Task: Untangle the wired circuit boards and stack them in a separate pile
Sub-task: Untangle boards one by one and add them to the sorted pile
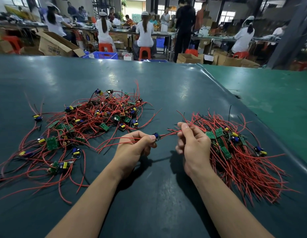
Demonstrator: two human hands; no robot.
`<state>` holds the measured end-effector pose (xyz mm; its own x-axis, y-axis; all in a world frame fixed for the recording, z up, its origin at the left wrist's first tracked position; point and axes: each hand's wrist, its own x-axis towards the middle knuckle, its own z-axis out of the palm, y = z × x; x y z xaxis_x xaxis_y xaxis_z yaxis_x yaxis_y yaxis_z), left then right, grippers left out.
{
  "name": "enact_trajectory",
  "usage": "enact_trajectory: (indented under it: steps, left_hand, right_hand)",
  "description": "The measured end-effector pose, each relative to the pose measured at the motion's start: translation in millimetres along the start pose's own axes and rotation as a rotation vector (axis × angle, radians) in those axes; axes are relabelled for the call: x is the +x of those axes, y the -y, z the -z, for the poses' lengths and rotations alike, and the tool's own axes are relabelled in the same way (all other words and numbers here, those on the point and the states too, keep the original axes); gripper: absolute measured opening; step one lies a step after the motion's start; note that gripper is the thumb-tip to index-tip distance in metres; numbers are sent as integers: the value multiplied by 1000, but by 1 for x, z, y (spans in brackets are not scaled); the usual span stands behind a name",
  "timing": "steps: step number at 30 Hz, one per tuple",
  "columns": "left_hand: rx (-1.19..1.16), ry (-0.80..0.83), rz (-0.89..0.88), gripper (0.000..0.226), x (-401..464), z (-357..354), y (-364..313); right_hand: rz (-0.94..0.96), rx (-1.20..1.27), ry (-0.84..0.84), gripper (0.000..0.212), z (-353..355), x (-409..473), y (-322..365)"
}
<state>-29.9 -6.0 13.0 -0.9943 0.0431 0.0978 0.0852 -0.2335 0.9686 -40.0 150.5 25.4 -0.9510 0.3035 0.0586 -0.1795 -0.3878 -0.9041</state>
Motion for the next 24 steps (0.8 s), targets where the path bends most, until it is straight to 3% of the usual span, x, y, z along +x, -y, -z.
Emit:
enact_trajectory:
  steps: [10,17,24]
  left_hand:
    - [-10,26,19,13,-3,0,-2]
    - [-50,-123,-32,26,3,5,4]
    - [-21,-24,-18,12,2,4,4]
  right_hand:
    - [-69,125,25,17,1,3,3]
    - [94,-171,42,17,8,3,7]
    - [-149,231,15,24,4,6,11]
